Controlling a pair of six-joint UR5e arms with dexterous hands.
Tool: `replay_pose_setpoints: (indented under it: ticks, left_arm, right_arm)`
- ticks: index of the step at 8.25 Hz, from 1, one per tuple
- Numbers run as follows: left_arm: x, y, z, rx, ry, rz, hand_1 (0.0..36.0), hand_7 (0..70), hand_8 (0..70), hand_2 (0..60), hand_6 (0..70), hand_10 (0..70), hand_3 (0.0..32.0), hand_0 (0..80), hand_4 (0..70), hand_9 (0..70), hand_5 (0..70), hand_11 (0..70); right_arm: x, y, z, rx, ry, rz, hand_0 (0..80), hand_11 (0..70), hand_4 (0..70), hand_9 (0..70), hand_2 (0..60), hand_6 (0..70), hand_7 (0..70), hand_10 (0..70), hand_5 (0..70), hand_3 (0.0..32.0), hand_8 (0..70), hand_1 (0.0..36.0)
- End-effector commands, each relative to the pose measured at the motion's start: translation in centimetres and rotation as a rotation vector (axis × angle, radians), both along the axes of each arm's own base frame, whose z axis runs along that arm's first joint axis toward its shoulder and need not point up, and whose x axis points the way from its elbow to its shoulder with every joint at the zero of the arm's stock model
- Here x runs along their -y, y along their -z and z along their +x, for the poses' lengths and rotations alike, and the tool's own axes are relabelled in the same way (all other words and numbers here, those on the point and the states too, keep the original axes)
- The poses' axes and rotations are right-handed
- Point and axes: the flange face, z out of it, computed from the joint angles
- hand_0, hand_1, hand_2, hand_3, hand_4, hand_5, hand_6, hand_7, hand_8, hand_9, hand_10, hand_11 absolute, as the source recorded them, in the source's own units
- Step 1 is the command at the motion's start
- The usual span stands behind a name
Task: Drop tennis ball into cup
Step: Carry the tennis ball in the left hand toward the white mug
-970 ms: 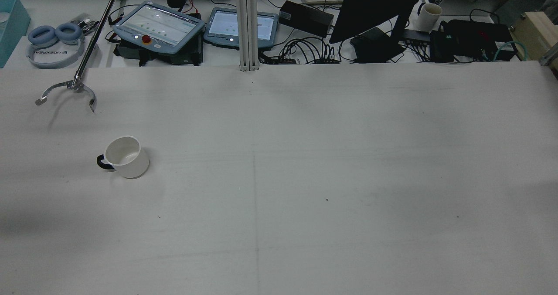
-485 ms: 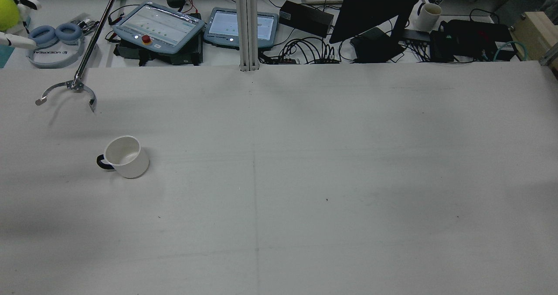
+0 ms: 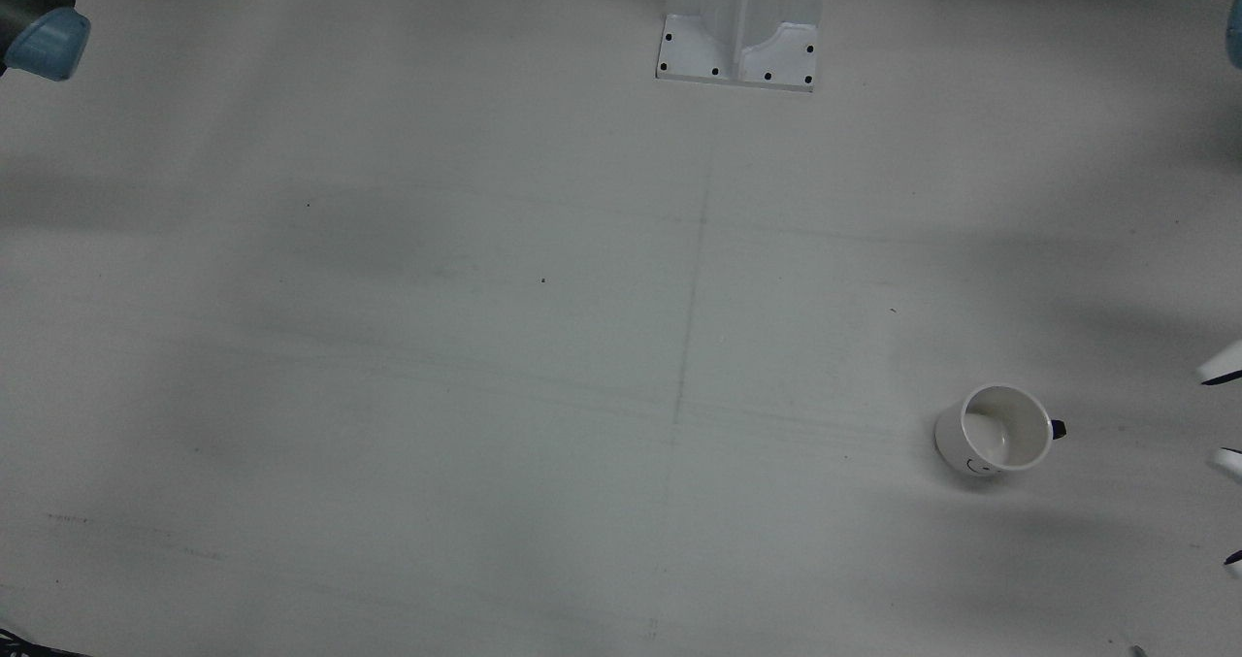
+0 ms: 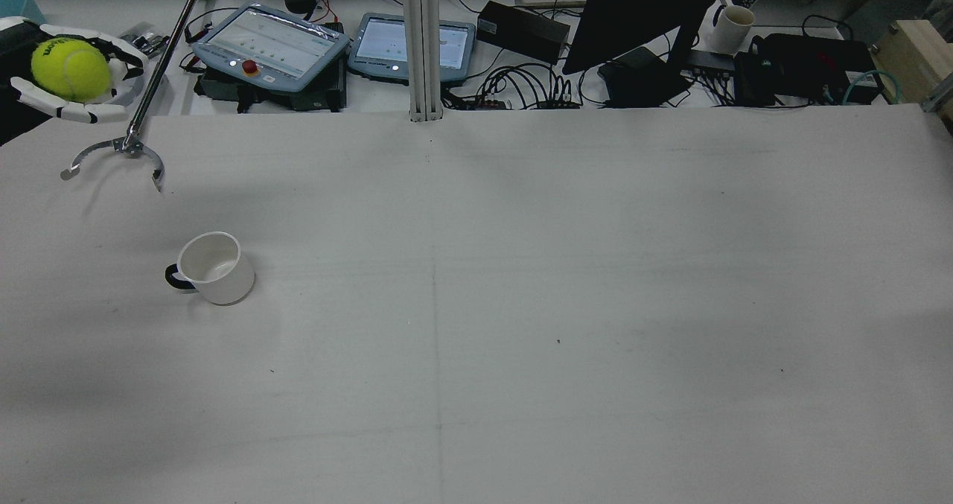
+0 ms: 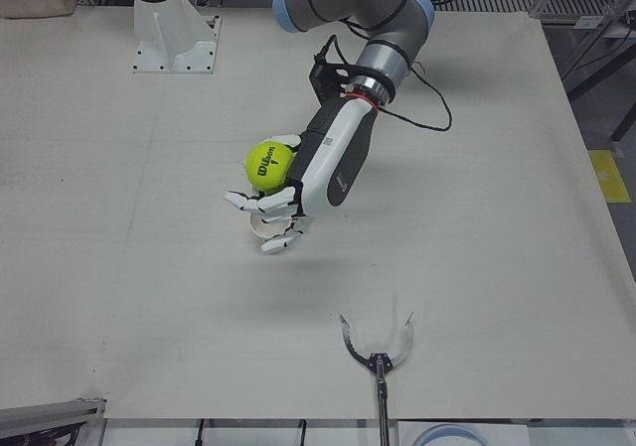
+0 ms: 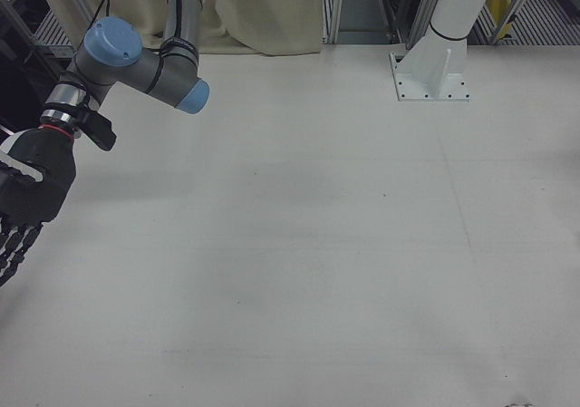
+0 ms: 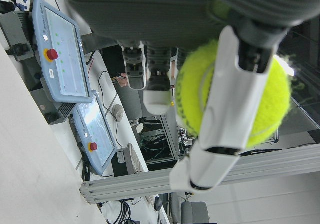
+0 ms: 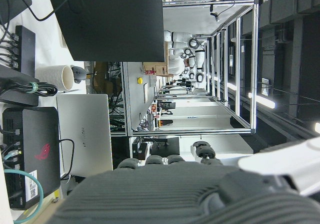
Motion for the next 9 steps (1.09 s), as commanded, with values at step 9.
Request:
replay_pose_setpoints:
  ticks: [9]
  left_arm:
    - [-2.0,-1.0,5.9,-0.008,-0.092,0.016,26.9,70.0,60.6,28.8,69.3,9.5,0.0,63.6,50.4,70.0,18.3,15.0]
  right_arm:
    - [0.0,0.0,0.0,0.000,0.000,0.000,0.0,0.0,0.0,0.0,0.0,0.0,0.0,0.0,0.0,0.0,0.0,0.0]
